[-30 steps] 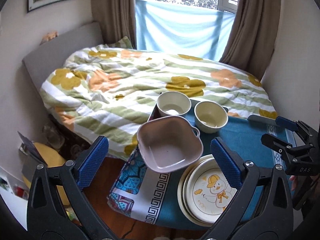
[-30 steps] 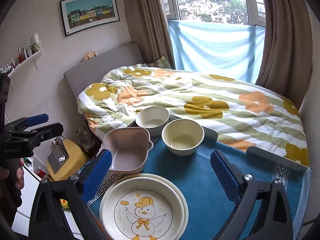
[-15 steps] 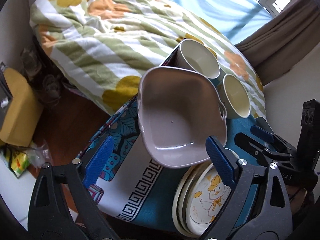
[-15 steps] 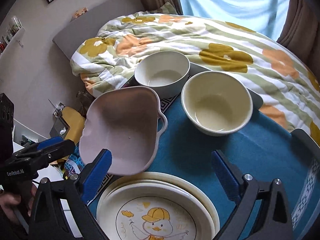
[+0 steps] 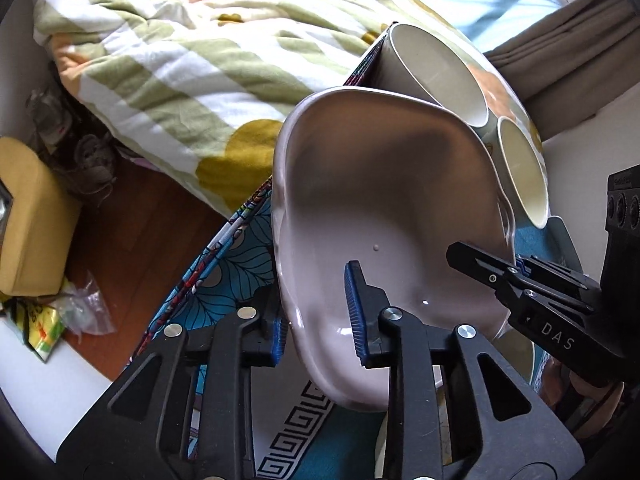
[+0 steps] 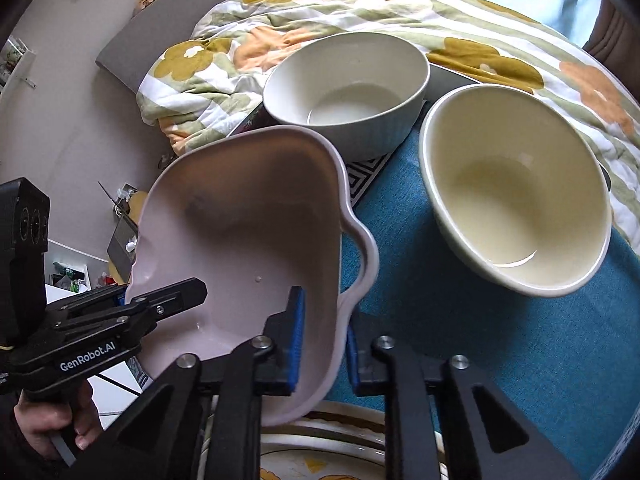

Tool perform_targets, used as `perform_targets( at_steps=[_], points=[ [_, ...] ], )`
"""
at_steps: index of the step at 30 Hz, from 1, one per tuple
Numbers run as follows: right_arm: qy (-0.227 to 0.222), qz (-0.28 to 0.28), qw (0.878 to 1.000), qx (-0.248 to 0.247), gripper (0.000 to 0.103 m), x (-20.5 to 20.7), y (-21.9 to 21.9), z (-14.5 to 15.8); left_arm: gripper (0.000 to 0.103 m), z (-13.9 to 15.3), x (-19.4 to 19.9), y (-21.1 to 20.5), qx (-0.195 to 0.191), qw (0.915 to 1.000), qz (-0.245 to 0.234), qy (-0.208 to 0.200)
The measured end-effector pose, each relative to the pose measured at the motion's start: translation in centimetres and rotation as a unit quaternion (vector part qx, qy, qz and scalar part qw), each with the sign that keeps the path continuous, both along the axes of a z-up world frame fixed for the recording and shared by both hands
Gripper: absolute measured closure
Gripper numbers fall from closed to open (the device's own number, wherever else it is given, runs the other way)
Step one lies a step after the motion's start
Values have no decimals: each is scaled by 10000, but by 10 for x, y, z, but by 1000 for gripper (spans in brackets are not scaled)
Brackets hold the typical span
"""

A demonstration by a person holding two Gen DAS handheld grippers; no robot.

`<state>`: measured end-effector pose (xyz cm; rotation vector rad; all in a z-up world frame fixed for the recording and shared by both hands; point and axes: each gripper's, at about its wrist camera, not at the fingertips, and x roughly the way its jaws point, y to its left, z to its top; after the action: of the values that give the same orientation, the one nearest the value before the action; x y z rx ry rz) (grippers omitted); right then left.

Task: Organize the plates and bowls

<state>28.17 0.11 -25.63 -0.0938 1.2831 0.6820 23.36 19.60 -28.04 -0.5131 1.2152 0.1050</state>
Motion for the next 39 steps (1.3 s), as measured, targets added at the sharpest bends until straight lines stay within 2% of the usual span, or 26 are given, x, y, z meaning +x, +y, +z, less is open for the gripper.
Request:
perform_targets(
  at_steps=[8, 12, 18, 23, 30, 35, 39],
  points=[
    [-235, -51, 9997, 31, 89, -10, 1, 9, 81, 15, -4, -8, 443, 9985, -286, -130],
    [-353, -62, 9992, 175, 88, -19, -2, 23, 81, 40, -13, -12, 633, 9969, -327, -320],
    [-713, -137, 9961, 493, 89, -47, -27, 63, 81, 88, -41, -38, 929, 9923, -433, -695],
    [-968, -315, 9925, 670, 89, -83, -71, 99, 81, 128, -76, -83, 1087, 9870, -608, -1020],
    [-1365, -799, 9845, 757, 88, -140, -148, 137, 81, 172, -123, -166, 1091, 9774, -1076, -1456],
    [-1565, -1297, 9769, 662, 88, -179, -203, 153, 81, 182, -143, -230, 966, 9695, -1563, -1620],
    [-1660, -1746, 9696, 436, 89, -207, -250, 155, 81, 172, -146, -283, 609, 9639, -2069, -1564]
  ],
)
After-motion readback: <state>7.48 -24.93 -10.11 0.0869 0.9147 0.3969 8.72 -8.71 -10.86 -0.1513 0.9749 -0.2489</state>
